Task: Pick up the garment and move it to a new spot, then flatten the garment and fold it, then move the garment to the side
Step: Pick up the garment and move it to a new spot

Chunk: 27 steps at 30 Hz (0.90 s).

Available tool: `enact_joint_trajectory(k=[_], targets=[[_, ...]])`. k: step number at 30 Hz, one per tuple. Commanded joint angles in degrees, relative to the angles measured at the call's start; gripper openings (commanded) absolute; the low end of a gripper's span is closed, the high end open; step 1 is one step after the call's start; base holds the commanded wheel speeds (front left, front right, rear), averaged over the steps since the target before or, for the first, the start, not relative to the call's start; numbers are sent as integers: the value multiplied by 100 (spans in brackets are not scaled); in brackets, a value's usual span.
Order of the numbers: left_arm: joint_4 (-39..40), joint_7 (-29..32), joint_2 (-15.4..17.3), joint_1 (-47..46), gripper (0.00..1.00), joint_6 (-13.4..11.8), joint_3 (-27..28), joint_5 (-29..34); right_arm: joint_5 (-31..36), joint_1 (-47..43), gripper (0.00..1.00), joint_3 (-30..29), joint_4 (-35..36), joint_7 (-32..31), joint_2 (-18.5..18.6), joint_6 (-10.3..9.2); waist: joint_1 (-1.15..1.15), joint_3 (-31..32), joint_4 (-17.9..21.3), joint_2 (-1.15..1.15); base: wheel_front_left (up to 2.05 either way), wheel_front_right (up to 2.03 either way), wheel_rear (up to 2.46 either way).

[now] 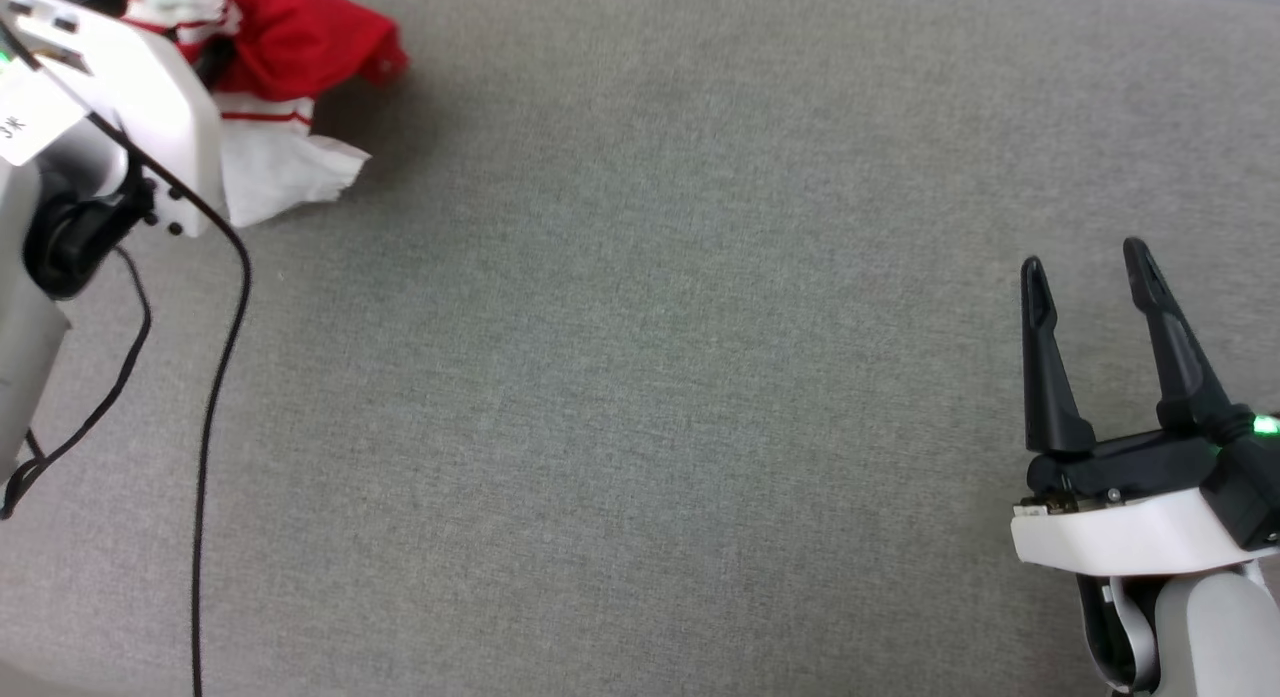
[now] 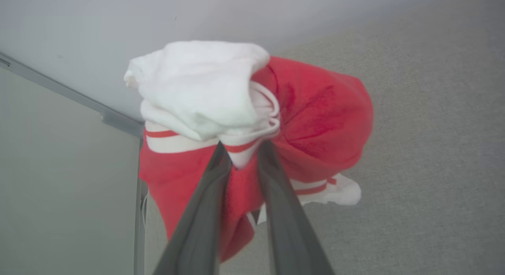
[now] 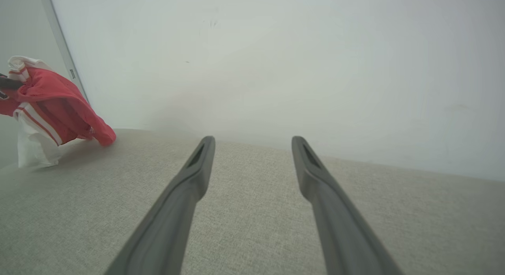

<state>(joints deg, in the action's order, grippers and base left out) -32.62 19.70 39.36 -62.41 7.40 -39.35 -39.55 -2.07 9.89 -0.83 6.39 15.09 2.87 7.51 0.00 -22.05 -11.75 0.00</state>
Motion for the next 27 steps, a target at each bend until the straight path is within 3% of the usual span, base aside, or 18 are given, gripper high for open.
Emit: enact_joint_trajectory(k=[1,11,15,27], targets=[[123,-99,12,-116,0,1,-81,38,-80,-95,100,-1,-21,12,1,-4,0,186,75,0,0,0,0],[1065,-223,-193,-439,0,2,-795,261,-366,-246,100,-71,-37,11,-1,-4,0,562,634,0,0,0,0],[1396,-186,-426,-526,0,2,-1170,312,-460,-263,100,-102,-31,12,-1,-3,0,582,947,0,0,0,0],[1156,-559,-1695,-690,0,2,-2705,216,-653,-204,100,-276,25,12,-2,-3,0,387,1729,0,0,0,0]])
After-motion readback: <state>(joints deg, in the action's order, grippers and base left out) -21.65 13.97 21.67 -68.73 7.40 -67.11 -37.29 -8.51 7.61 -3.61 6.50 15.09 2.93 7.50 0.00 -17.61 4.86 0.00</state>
